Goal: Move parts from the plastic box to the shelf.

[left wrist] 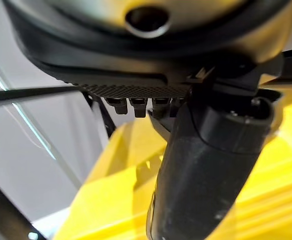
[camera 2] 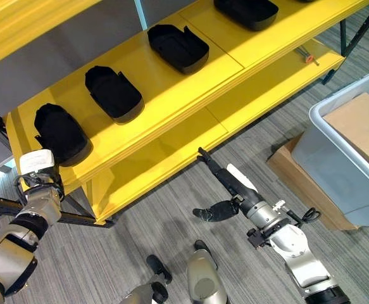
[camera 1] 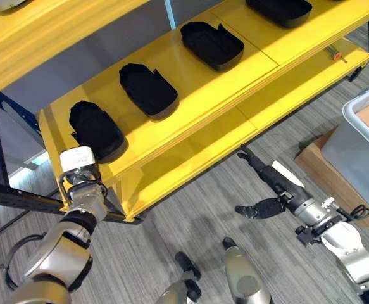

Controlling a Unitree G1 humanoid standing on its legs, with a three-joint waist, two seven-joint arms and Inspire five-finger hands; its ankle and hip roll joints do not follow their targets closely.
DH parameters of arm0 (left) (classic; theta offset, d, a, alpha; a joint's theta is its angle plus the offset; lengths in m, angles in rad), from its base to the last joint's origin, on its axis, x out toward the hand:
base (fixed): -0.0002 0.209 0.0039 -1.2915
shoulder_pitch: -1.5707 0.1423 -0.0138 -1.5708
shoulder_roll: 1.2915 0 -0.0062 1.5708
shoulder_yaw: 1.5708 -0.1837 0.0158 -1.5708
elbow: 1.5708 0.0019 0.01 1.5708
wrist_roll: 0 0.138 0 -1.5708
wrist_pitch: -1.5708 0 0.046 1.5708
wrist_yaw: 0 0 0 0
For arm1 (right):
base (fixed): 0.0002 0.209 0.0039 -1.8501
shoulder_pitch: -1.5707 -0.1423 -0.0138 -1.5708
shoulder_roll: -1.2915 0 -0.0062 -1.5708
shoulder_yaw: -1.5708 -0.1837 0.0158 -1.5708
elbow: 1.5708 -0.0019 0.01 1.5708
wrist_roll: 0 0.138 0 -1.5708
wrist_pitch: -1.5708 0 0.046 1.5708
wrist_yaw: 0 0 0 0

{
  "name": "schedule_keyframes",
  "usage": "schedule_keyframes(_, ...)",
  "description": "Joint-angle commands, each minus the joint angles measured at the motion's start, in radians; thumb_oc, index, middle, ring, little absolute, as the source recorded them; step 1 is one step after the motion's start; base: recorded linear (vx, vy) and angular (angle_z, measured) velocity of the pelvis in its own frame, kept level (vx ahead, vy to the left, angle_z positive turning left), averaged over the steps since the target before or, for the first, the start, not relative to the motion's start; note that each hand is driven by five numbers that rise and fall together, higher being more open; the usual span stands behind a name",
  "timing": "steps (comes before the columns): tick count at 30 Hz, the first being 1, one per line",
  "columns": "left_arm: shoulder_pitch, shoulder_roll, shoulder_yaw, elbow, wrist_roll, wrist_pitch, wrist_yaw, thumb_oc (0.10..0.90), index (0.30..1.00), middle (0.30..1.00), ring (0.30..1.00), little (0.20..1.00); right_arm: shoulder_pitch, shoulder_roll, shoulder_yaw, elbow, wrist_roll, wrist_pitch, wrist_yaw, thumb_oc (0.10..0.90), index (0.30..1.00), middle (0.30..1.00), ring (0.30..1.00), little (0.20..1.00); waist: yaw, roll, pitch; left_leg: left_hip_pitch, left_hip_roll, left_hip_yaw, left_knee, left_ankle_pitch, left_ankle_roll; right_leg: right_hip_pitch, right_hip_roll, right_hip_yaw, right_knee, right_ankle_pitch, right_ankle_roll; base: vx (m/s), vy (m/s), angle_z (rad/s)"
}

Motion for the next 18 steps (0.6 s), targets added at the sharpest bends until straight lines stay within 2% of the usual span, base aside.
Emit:
schedule_keyframes(1, -0.060, 0.069, 0.058, 0.052, 0.037, 0.090, 0.143, 0.900, 1.000, 1.000, 1.000, 1.000, -0.039, 0.030, -0.044, -0.138, 0.025, -0.090, -0.030, 0.900, 1.000, 1.000, 1.000, 1.000, -0.030, -0.039, -0.075, 0.082, 0.049, -0.010, 0.184, -0.099, -0.060, 0.073, -0.044, -0.090, -0.233, 0.077, 0.027, 0.00, 0.000, 0.00)
schedule_keyframes(5, -0.067, 0.077, 0.068, 0.055, -0.001, 0.054, 0.189, 0.900, 1.000, 1.000, 1.000, 1.000, -0.031, 0.030, -0.045, -0.137, 0.024, -0.093, -0.034, 0.900, 1.000, 1.000, 1.000, 1.000, -0.030, -0.043, -0.078, 0.081, 0.049, -0.011, 0.184, -0.101, -0.059, 0.072, -0.042, -0.087, -0.232, 0.077, 0.028, 0.00, 0.000, 0.00)
schedule_keyframes(9, -0.067, 0.077, 0.068, 0.055, -0.001, 0.054, 0.189, 0.900, 1.000, 1.000, 1.000, 1.000, -0.031, 0.030, -0.045, -0.137, 0.024, -0.093, -0.034, 0.900, 1.000, 1.000, 1.000, 1.000, -0.030, -0.043, -0.078, 0.081, 0.049, -0.011, 0.184, -0.101, -0.059, 0.072, -0.042, -0.087, -0.232, 0.077, 0.028, 0.00, 0.000, 0.00)
schedule_keyframes(10, -0.075, 0.070, 0.073, 0.050, -0.020, 0.014, 0.244, 0.900, 1.000, 1.000, 1.000, 1.000, -0.027, 0.032, -0.041, -0.138, 0.017, -0.096, -0.042, 0.900, 1.000, 1.000, 1.000, 1.000, -0.032, -0.047, -0.077, 0.079, 0.050, -0.012, 0.185, -0.101, -0.058, 0.070, -0.040, -0.085, -0.230, 0.076, 0.027, -0.02, -0.067, 0.00)
schedule_keyframes(11, -0.104, 0.066, 0.088, 0.014, -0.109, -0.081, 0.403, 0.900, 1.000, 1.000, 1.000, 1.000, -0.017, 0.038, -0.037, -0.136, 0.011, -0.121, -0.057, 0.900, 1.000, 1.000, 1.000, 1.000, -0.032, -0.058, -0.076, 0.077, 0.049, -0.013, 0.181, -0.115, -0.054, 0.061, -0.037, -0.081, -0.224, 0.076, 0.026, -0.03, -0.095, 0.00)
schedule_keyframes(12, -0.109, 0.069, 0.106, -0.004, -0.122, -0.116, 0.460, 0.900, 1.000, 1.000, 1.000, 1.000, -0.007, 0.042, -0.037, -0.140, 0.007, -0.134, -0.064, 0.900, 1.000, 1.000, 1.000, 1.000, -0.030, -0.061, -0.077, 0.077, 0.048, -0.014, 0.179, -0.121, -0.051, 0.061, -0.036, -0.079, -0.224, 0.076, 0.026, -0.04, -0.087, 0.01)
schedule_keyframes(13, -0.108, 0.069, 0.113, -0.014, -0.127, -0.117, 0.464, 0.900, 1.000, 1.000, 1.000, 1.000, -0.002, 0.046, -0.036, -0.140, 0.006, -0.137, -0.067, 0.900, 1.000, 1.000, 1.000, 1.000, -0.029, -0.062, -0.077, 0.078, 0.048, -0.015, 0.179, -0.121, -0.051, 0.063, -0.035, -0.077, -0.225, 0.076, 0.027, -0.02, -0.061, 0.04)
schedule_keyframes(14, -0.102, 0.071, 0.132, -0.040, -0.151, -0.147, 0.504, 0.900, 1.000, 1.000, 1.000, 1.000, 0.010, 0.056, -0.039, -0.145, 0.005, -0.144, -0.070, 0.900, 1.000, 1.000, 1.000, 1.000, -0.026, -0.065, -0.079, 0.080, 0.048, -0.017, 0.177, -0.121, -0.050, 0.066, -0.033, -0.077, -0.227, 0.076, 0.028, -0.02, -0.087, 0.08)
schedule_keyframes(15, -0.066, 0.067, 0.172, -0.102, -0.158, -0.222, 0.581, 0.900, 1.000, 1.000, 1.000, 1.000, 0.041, 0.078, -0.048, -0.154, -0.002, -0.165, -0.066, 0.900, 1.000, 1.000, 1.000, 1.000, -0.019, -0.070, -0.085, 0.084, 0.048, -0.023, 0.173, -0.126, -0.046, 0.071, -0.032, -0.075, -0.229, 0.077, 0.031, -0.02, -0.086, 0.08)
schedule_keyframes(18, 0.011, 0.039, 0.210, -0.205, -0.147, -0.271, 0.633, 0.900, 1.000, 1.000, 1.000, 1.000, 0.067, 0.106, -0.047, -0.159, -0.014, -0.177, -0.072, 0.900, 1.000, 1.000, 1.000, 1.000, -0.002, -0.074, -0.095, 0.091, 0.046, -0.034, 0.161, -0.130, -0.042, 0.088, -0.033, -0.081, -0.239, 0.078, 0.032, -0.02, -0.077, 0.03)
